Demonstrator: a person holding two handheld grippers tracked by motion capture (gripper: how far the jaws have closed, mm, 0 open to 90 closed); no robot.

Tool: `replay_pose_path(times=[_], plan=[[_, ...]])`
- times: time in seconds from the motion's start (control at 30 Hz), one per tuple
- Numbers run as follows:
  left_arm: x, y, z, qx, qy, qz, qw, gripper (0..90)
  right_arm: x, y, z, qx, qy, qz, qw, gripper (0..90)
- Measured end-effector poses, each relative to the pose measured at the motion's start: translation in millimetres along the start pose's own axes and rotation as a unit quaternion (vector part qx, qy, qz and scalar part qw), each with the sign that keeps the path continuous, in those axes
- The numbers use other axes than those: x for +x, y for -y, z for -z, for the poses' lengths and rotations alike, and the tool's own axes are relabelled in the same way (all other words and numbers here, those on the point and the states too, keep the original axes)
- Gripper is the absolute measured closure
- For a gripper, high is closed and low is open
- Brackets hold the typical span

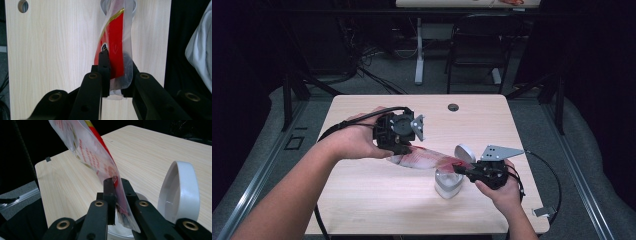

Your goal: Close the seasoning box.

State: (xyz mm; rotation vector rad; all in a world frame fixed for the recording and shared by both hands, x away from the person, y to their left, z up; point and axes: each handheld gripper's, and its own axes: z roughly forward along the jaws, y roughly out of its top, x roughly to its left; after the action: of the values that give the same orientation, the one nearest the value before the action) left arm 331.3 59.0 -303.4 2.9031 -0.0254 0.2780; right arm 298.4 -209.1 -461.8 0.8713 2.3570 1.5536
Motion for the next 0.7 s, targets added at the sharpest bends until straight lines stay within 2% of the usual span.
replay_pose_path(times=[0.7], plan=[[0.4,-4.5,0.8,0.001,-0.001,-0.005,1.0,81.7,0.9,-0.1,2.7,0.009,0.005,0.008,0.9999,85.8]])
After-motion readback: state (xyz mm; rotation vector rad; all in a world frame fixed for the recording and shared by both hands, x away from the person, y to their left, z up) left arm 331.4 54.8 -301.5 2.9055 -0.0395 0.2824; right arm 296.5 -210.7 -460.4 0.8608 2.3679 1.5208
